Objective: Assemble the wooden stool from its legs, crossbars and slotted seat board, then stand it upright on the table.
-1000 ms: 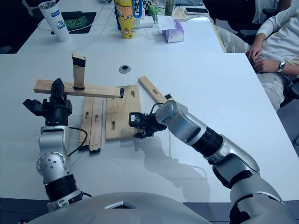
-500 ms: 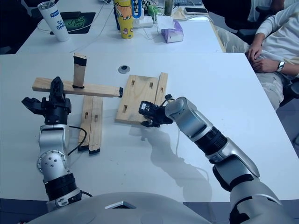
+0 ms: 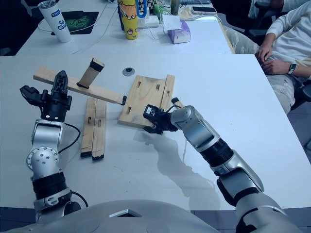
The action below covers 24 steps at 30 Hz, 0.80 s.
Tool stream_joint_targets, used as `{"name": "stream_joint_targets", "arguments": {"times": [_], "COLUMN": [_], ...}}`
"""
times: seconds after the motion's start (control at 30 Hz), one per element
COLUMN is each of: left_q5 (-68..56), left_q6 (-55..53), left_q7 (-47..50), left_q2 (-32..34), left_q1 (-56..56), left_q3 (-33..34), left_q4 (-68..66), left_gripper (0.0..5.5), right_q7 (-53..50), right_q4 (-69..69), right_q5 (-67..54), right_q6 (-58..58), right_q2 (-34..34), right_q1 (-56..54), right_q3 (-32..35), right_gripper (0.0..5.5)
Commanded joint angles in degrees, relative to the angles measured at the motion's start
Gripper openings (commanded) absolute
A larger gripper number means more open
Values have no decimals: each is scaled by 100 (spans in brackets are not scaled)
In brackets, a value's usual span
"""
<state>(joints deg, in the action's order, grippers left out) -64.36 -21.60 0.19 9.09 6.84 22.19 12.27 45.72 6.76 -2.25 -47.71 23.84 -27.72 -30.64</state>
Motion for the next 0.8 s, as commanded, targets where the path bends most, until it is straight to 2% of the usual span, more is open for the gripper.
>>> {"name": "stream_joint_targets", "arguments": {"times": [0.03, 0.37, 0.8], "left_q5": [207, 597, 1752], "left_q6": [-172, -478, -89], "left_q7": [-191, -447, -725], "left_q2": [240, 263, 26], "left_q1": [211, 206, 2], "left_q3": [-19, -294, -633], "left_q4": [-178, -175, -437], "left_gripper": [103, 103, 103], "right_q7": [-81, -436, -852], "right_q4": [297, 793, 880], "right_q5": [-220, -898, -1072], "right_q6": [-256, -446, -434], "right_q2": [3, -343, -494], "right_q1": [218, 289, 535], "right_q3": [312, 1264, 1340], "right_gripper": [320, 320, 320]}}
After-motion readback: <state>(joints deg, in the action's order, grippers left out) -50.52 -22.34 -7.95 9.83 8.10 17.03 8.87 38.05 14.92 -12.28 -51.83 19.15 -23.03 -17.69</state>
